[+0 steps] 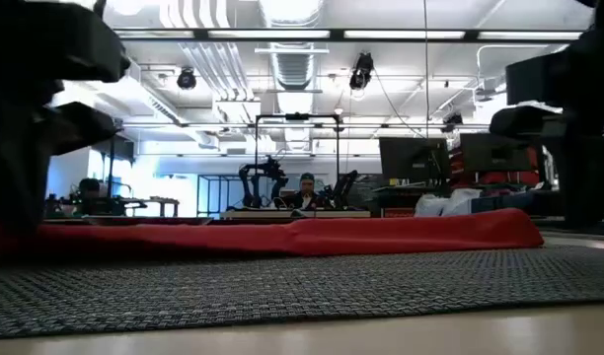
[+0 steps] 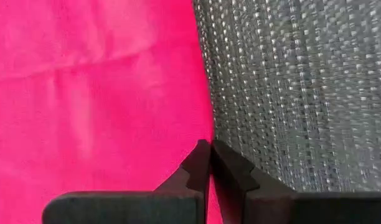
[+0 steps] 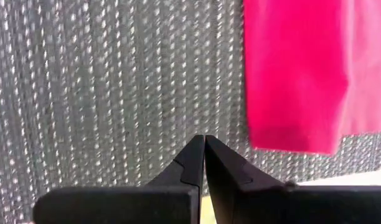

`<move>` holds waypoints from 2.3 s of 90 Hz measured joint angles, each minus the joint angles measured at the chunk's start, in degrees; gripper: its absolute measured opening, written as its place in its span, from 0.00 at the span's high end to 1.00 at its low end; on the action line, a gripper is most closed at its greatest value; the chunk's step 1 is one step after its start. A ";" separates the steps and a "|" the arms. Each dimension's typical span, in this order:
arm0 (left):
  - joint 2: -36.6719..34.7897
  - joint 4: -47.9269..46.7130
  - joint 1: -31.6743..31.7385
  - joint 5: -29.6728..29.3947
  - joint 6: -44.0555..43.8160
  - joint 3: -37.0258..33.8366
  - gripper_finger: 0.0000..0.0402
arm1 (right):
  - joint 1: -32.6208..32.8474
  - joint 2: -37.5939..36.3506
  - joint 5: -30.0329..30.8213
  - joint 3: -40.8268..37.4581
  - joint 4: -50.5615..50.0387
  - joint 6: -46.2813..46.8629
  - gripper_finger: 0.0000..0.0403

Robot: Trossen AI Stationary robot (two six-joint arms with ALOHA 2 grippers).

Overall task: Set table place
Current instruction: Fold the red table napkin

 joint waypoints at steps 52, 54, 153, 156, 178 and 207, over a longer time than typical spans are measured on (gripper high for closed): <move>0.42 0.85 0.07 -1.86 -0.48 0.03 1.00 | -2.10 0.00 9.07 -4.71 13.91 -7.67 0.64; 0.42 0.85 0.07 -1.88 -0.48 0.04 1.00 | -2.28 0.00 9.09 -4.96 14.37 -7.66 0.63; 0.33 0.91 -0.13 -1.92 -0.70 0.11 1.00 | -4.50 -1.79 -4.36 -2.38 5.14 -8.09 1.00; 0.33 0.96 -0.13 -1.92 -0.68 0.11 1.00 | -4.69 -2.36 -3.62 -1.86 4.26 -7.54 1.00; 0.33 0.94 -0.13 -1.95 -0.63 0.11 1.00 | -5.78 -1.53 -2.66 -1.87 6.21 -4.54 0.96; 0.32 0.96 -0.20 -2.10 -0.46 0.11 1.00 | -4.30 -0.61 -10.08 -1.72 6.04 -0.93 0.66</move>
